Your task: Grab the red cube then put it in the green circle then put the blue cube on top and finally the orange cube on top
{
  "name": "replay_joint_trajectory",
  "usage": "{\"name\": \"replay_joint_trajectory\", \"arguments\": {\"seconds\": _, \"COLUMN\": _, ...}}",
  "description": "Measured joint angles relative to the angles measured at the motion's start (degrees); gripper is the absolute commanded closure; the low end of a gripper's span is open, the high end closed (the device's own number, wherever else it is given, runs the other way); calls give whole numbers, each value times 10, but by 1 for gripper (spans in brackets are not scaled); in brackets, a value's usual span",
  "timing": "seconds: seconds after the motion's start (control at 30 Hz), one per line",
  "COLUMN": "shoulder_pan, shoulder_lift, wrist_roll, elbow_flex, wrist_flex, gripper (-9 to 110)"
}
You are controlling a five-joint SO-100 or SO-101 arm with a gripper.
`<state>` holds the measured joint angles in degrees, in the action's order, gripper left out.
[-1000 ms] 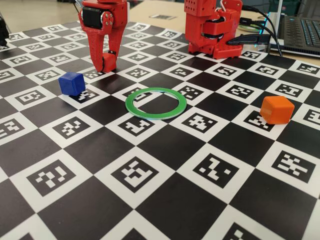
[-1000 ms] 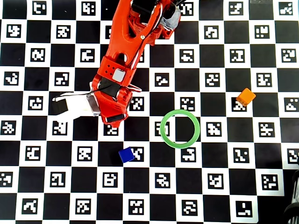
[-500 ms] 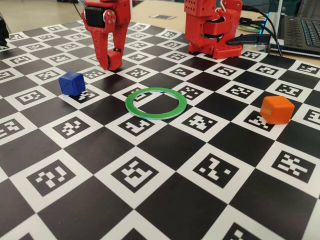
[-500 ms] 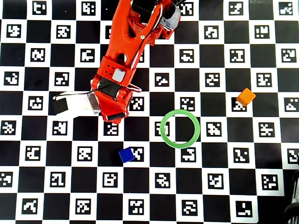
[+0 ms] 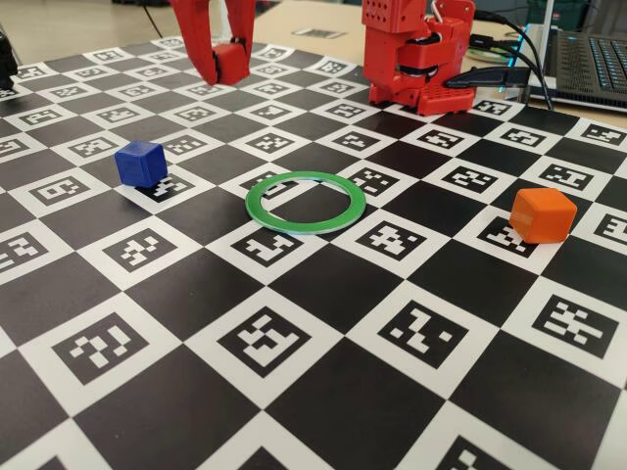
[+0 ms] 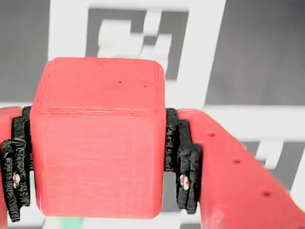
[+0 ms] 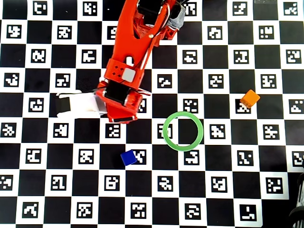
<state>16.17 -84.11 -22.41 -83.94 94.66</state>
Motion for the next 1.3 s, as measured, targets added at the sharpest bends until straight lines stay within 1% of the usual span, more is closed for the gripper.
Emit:
{"name": "replay_joint_trajectory", "arguments": {"seconds": 0.13, "shoulder_pan": -69, "shoulder_lift": -5, "wrist_roll": 74, "elbow_flex": 62, "wrist_flex": 39, "gripper": 96}}
{"name": "replay_joint_trajectory", "arguments": {"seconds": 0.37, "shoulder_pan": -200, "shoulder_lift": -14, "wrist_roll": 217, "elbow_flex": 126, "wrist_flex": 41, "gripper": 95}}
{"name": "replay_joint_trajectory", "arguments": {"seconds": 0.5, "shoulder_pan": -245, "shoulder_lift": 9, "wrist_roll": 279, "elbow_flex": 159, "wrist_flex": 41, "gripper": 95}}
{"name": "replay_joint_trajectory", "arguments": {"seconds": 0.63, "shoulder_pan": -269, "shoulder_lift": 33, "wrist_roll": 323, "elbow_flex": 162, "wrist_flex": 32, "gripper": 95}}
{"name": "replay_joint_trajectory", "arguments": {"seconds": 0.73, "shoulder_pan": -279, "shoulder_lift": 35, "wrist_roll": 340, "elbow_flex": 154, "wrist_flex": 1, "gripper": 95}}
{"name": "replay_joint_trajectory", "arguments": {"seconds": 1.3, "shoulder_pan": -279, "shoulder_lift": 35, "wrist_roll": 359, "elbow_flex": -45, "wrist_flex": -188, "gripper": 95}}
